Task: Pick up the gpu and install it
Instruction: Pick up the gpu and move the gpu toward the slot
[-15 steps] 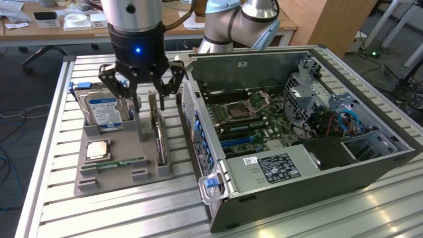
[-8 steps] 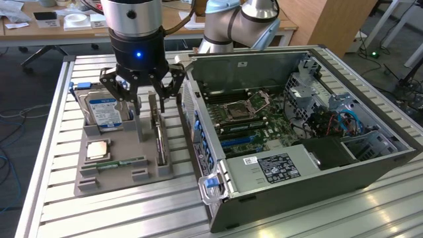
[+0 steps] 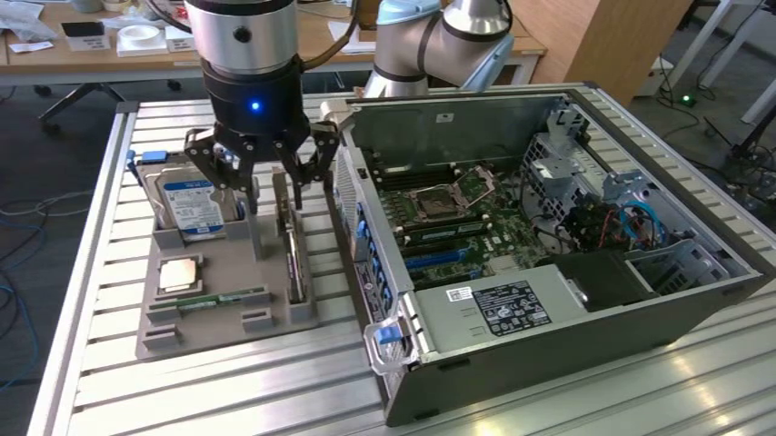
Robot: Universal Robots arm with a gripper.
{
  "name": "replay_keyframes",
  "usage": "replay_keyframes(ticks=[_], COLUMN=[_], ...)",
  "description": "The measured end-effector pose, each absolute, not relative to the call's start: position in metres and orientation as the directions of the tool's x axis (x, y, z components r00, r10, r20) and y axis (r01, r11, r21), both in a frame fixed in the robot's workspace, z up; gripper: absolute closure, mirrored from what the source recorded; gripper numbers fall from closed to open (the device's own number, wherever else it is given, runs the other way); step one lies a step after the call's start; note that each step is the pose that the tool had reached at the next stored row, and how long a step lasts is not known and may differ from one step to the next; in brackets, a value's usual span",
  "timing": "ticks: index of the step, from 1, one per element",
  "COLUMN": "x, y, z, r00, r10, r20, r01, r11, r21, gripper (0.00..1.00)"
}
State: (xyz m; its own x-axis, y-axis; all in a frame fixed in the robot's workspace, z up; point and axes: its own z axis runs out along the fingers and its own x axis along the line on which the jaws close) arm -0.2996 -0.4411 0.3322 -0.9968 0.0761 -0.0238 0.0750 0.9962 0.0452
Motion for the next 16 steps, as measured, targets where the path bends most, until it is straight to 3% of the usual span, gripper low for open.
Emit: replay_keyframes(ticks=[16], x=[-0.300], y=[-0.441], z=[0.315], r00=[-0.997], r10=[0.076], r20=[-0.024], r01=[0.075], r11=[0.996], r21=[0.045], gripper=[0.47])
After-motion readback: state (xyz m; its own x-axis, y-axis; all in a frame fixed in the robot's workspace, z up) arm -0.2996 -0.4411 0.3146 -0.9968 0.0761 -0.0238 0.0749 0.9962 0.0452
